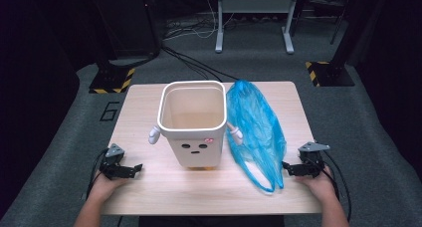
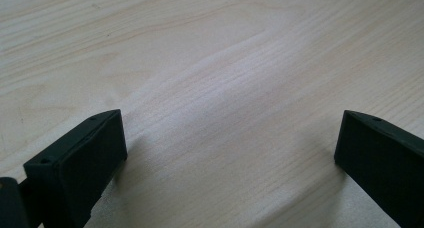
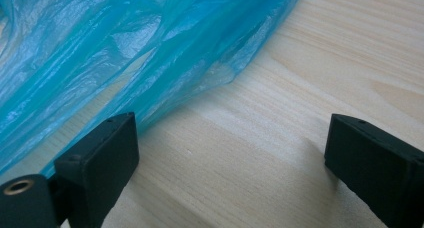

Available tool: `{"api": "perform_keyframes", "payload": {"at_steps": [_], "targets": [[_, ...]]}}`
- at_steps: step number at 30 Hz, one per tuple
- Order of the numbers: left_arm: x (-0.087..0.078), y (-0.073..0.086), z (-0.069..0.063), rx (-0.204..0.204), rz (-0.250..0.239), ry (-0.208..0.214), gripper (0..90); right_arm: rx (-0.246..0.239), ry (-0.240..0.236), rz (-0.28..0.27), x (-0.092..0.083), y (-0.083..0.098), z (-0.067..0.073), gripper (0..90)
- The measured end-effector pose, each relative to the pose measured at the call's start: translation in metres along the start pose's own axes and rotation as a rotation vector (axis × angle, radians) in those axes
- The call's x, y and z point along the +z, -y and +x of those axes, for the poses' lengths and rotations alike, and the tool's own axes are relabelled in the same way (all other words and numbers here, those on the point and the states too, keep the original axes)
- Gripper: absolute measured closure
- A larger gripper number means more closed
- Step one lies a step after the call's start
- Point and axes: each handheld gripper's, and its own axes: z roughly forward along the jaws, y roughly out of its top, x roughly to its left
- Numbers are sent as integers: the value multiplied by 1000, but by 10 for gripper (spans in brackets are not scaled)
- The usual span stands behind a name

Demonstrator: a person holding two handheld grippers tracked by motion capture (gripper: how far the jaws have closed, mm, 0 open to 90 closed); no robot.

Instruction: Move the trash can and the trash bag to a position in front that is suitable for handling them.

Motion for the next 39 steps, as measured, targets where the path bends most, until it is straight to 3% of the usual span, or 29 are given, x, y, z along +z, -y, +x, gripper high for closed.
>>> {"api": "perform_keyframes", "payload": {"at_steps": [9, 11, 15, 17, 21, 25, 34, 39], "targets": [[0, 0, 0, 5, 0, 4, 4, -10, -9, 1, -5, 1, 2, 176], [0, 0, 0, 9, 1, 6, 5, 9, -6, -1, -7, 0, -1, 230], [0, 0, 0, 12, 3, 8, 5, 57, 5, -38, -14, -1, -6, 260], [0, 0, 0, 13, 3, 9, 4, 57, 6, -47, -16, -2, -5, 260], [0, 0, 0, 15, 3, 9, 4, 7, 4, -111, -24, -14, 9, 261], [0, 0, 0, 15, 2, 10, 5, -27, -8, -133, -25, -27, 21, 257], [0, 0, 0, 13, 3, 9, 5, -56, -65, -87, -6, -46, 38, 248], [0, 0, 0, 13, 3, 9, 4, -109, -73, -62, 12, -54, 48, 249]]}}
